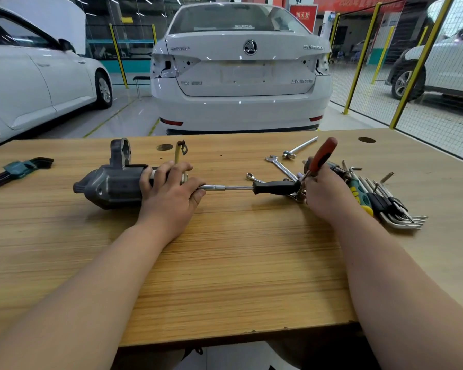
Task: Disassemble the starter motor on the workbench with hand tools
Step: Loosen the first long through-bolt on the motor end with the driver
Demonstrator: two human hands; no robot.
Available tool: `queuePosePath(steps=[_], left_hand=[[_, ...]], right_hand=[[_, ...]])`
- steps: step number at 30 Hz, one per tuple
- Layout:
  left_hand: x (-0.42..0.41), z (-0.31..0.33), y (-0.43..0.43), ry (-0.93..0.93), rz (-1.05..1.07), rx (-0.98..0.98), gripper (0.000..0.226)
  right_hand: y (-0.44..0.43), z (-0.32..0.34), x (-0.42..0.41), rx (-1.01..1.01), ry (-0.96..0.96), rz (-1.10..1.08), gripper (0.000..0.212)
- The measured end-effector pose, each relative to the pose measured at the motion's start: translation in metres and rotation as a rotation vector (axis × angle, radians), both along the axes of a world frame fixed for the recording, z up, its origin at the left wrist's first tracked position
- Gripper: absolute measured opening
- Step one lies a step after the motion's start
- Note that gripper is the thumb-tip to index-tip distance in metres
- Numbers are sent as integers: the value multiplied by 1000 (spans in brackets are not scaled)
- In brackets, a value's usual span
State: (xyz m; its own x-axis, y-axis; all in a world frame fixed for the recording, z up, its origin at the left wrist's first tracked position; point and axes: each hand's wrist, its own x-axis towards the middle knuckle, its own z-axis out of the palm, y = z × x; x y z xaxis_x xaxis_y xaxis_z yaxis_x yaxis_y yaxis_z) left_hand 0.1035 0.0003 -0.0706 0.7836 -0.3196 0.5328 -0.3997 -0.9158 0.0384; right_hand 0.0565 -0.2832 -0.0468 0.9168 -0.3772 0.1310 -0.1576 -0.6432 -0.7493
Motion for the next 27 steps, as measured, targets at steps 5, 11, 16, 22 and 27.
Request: queuePosePath(steps=[5, 11, 16, 22, 27], left_hand=[[1, -1, 0, -7, -10, 0, 31], [2, 0, 3, -9, -23, -5, 29], [0, 1, 3, -9, -42, -23, 28], [-5, 1, 3, 11, -47, -54, 28], [-6, 0, 3, 27, -54, -83, 28]], right_hand=[[-4, -2, -1, 222, -181, 9, 21], [-8, -3, 1, 582, -174, -44, 30], [-7, -3, 4, 894, -110, -56, 24], [-8, -6, 7, 872, -26, -67, 15], [-4, -2, 7, 938, -77, -44, 27]])
